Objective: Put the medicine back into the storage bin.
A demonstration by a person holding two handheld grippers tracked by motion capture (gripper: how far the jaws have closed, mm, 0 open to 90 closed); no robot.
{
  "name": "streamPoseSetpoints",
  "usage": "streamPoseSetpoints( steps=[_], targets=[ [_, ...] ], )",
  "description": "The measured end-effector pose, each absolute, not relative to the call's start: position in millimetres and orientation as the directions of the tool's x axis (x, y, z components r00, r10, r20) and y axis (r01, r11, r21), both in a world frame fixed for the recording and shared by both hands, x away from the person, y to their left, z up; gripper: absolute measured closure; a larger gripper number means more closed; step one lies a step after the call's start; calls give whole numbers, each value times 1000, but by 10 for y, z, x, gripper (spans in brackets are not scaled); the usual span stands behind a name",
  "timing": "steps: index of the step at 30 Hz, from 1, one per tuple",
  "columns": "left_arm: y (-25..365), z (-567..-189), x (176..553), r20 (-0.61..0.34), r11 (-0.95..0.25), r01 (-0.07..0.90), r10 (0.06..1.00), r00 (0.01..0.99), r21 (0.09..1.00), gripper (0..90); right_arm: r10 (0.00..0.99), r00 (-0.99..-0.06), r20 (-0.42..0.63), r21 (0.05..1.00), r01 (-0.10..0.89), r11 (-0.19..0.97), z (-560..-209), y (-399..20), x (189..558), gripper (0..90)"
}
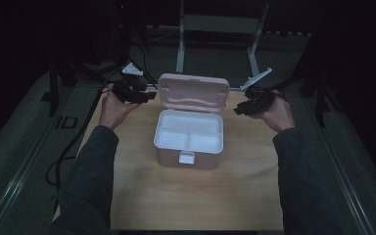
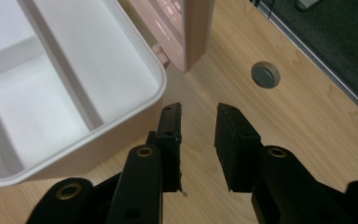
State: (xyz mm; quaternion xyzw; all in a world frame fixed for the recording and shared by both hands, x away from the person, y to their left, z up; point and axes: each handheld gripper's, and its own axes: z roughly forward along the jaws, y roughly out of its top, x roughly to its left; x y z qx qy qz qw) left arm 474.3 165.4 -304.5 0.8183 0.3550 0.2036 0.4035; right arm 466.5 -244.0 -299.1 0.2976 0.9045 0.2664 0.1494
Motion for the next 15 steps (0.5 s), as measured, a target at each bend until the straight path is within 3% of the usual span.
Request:
streamPoseSetpoints(
  steps=[15],
  targets=[
    [1562, -2982, 4973, 19, -375, 451, 786, 618, 810, 476, 606, -790, -94, 596, 443, 670, -2964, -2353, 4665, 613]
  ],
)
